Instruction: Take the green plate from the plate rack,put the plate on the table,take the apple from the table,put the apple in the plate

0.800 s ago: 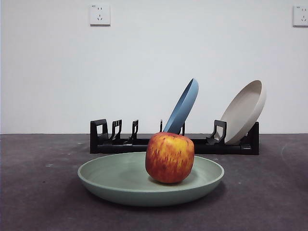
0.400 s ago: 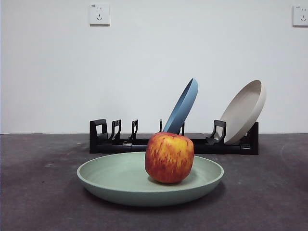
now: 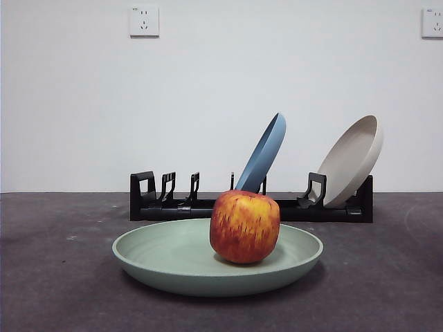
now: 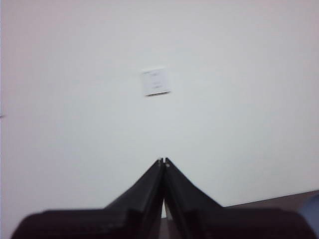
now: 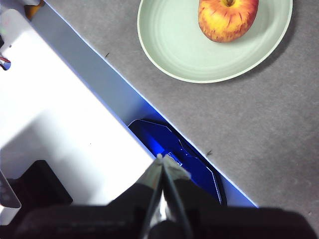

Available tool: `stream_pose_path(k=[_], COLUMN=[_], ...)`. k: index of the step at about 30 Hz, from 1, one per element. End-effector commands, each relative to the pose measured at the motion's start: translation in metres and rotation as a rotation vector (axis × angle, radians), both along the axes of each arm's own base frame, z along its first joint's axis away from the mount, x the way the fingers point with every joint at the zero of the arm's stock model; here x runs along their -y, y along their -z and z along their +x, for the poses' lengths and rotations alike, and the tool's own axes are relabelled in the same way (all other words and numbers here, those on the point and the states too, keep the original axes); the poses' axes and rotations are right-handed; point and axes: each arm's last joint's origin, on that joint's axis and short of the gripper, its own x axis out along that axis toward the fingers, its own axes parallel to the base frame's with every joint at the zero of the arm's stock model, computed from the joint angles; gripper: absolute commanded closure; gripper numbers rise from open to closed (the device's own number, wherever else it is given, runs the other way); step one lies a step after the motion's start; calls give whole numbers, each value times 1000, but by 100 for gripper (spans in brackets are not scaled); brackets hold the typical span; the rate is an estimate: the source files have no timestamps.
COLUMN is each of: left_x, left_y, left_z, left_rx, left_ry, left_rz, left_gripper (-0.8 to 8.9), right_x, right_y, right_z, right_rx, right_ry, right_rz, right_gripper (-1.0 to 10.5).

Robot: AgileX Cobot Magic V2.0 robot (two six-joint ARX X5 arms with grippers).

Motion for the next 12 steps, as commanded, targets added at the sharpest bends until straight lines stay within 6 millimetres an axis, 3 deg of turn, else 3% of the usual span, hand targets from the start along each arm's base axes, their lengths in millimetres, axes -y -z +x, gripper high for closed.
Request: stream_pose_path(k=[1, 12], left_x=[-5, -12], left_y=[43, 154], left_z=[6, 15], left_rx=[-30, -172], left_ry=[-60, -121], left_rz=[1, -80], left_gripper=[817, 817], right_x=[0, 0], right_y=[0, 0], right_z=[0, 0], right_rx=[-3, -3], right_ry=[4, 4], right_rz=[2, 2], right_gripper=[946, 946])
